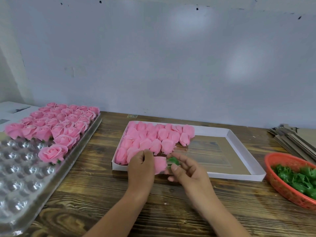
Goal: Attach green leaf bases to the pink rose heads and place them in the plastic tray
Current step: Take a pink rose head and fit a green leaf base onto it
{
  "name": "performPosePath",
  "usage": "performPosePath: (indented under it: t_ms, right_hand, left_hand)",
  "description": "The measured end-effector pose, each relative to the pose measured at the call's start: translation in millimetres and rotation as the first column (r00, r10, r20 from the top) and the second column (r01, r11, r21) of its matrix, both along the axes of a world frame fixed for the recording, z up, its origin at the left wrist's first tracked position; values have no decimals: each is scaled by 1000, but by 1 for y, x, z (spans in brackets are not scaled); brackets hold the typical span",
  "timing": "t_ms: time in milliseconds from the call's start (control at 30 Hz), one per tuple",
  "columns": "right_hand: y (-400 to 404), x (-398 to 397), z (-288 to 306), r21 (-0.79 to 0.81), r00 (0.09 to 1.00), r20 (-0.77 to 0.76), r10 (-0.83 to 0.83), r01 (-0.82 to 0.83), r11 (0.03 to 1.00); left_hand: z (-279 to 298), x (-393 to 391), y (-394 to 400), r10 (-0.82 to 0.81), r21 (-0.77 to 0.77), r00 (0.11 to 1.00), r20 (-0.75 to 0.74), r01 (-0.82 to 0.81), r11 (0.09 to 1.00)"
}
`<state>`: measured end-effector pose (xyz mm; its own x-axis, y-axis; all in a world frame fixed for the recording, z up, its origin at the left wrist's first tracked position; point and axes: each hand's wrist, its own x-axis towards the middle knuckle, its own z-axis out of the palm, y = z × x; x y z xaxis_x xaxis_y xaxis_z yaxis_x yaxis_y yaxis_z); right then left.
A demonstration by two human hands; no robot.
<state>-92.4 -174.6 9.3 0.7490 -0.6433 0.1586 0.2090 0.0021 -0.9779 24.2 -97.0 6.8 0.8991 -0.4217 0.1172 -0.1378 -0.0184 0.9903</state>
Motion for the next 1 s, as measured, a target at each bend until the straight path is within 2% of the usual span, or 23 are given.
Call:
performPosePath:
  t_ms: [233, 467, 733, 833, 1000]
  right_hand:
    - [3, 0, -3, -184, 994, -105, 24, -43, 982]
    - [-1, -1, -9, -172, 996, -70, 50, -61, 983]
    - [-3, -7, -7, -346, 992, -104, 78, -110, 932]
    - [-3, -9, -3, -378, 987, -122, 107, -146, 914]
    - [-3, -12, -1, -425, 979, -148, 141, -192, 885]
  left_hand:
    - [0, 0, 0, -17, 6, 1000, -20, 18, 1000]
    - [2, -1, 1, -15, 22, 1000, -17, 15, 1000]
    - [3, 0, 3, -134, 17, 966, -219, 142, 990]
    - [6, 1, 3, -155, 12, 934, -322, 167, 986]
    - [10, 4, 5, -169, 11, 902, -398, 189, 982]
